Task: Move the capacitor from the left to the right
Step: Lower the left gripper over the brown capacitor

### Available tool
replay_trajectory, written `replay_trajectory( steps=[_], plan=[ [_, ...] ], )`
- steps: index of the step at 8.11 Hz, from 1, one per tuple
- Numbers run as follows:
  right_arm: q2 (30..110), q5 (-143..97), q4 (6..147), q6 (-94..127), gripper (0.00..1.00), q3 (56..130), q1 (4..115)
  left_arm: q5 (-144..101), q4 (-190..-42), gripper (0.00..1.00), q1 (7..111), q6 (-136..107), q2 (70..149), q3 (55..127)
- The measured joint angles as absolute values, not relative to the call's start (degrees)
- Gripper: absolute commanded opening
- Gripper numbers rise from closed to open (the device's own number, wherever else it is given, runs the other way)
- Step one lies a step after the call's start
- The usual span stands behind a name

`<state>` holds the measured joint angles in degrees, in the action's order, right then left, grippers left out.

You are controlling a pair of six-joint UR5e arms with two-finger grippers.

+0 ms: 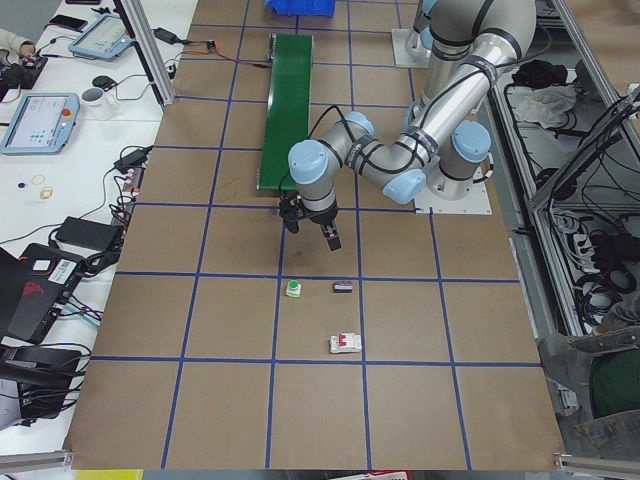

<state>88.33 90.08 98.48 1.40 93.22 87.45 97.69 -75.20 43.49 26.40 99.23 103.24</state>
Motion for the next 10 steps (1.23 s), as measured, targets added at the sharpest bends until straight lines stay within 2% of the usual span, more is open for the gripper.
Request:
replay_trajectory(
  steps=[3,6,10],
  plan=[
    [88.3,90.0,98.5,1.5,1.0,93.3,87.5,98.3,-76.1,1.0,41.4,23.8,100.4,103.2],
    [87.9,89.9,98.6,1.6,1.0,93.2,87.5,96.7,-70.6,1.0,37.9,23.8,104.7,103.2],
    [86.7,89.9,100.9,1.6,1.0,93.2,87.4,95.7,-67.9,1.0,35.9,41.7,106.1,103.4]
  ],
)
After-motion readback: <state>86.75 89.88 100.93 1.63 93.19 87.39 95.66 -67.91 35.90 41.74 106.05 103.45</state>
